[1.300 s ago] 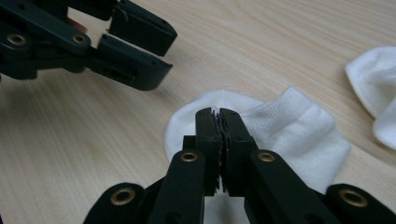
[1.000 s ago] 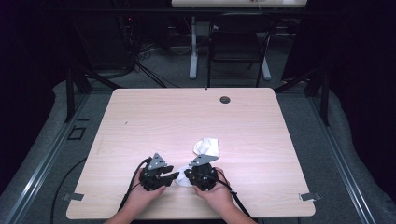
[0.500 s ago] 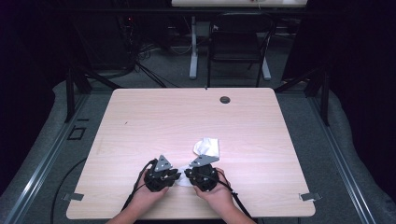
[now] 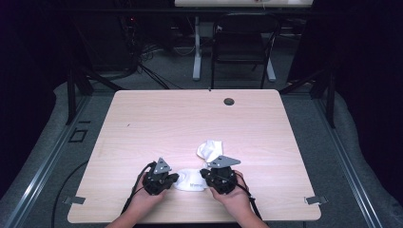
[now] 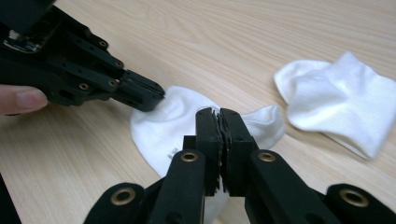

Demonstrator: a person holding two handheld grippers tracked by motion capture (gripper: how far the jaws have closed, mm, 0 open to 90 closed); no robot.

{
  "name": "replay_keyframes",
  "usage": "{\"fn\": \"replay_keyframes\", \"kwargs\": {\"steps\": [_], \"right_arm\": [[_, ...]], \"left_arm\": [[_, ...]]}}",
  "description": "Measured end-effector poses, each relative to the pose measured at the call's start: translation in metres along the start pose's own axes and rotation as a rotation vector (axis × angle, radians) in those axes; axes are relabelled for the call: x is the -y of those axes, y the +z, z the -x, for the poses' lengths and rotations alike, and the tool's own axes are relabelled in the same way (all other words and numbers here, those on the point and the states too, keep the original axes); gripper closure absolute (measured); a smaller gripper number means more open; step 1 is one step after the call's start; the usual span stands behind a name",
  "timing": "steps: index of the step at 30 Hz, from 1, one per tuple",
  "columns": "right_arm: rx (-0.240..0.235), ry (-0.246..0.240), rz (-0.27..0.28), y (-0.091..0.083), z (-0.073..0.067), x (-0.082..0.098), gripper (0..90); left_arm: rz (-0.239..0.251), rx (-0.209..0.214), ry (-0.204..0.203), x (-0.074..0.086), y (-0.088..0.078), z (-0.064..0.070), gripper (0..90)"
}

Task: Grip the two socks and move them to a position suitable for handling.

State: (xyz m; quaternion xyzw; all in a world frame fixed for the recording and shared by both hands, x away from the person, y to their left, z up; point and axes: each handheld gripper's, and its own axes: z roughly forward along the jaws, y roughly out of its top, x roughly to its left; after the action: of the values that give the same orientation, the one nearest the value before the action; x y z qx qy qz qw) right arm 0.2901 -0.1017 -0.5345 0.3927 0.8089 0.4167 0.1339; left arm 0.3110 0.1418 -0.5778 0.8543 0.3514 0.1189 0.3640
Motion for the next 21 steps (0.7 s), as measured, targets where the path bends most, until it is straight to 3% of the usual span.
{"fn": "replay_keyframes", "kwargs": {"steps": [7,12,21], "right_arm": [[0.010,0.031,-0.051,-0.007,0.014,0.014,87.2],[0.010,0.035,-0.093,-0.008,0.020,0.022,86.6],[0.054,0.079,-0.153,-0.014,0.033,0.040,86.4]], "left_arm": [[-0.017,0.002,0.003,0.002,-0.004,-0.001,88.0],[-0.014,-0.006,-0.018,0.005,-0.007,-0.003,88.0],[-0.026,-0.006,-0.021,0.007,-0.010,-0.003,88.0]]}}
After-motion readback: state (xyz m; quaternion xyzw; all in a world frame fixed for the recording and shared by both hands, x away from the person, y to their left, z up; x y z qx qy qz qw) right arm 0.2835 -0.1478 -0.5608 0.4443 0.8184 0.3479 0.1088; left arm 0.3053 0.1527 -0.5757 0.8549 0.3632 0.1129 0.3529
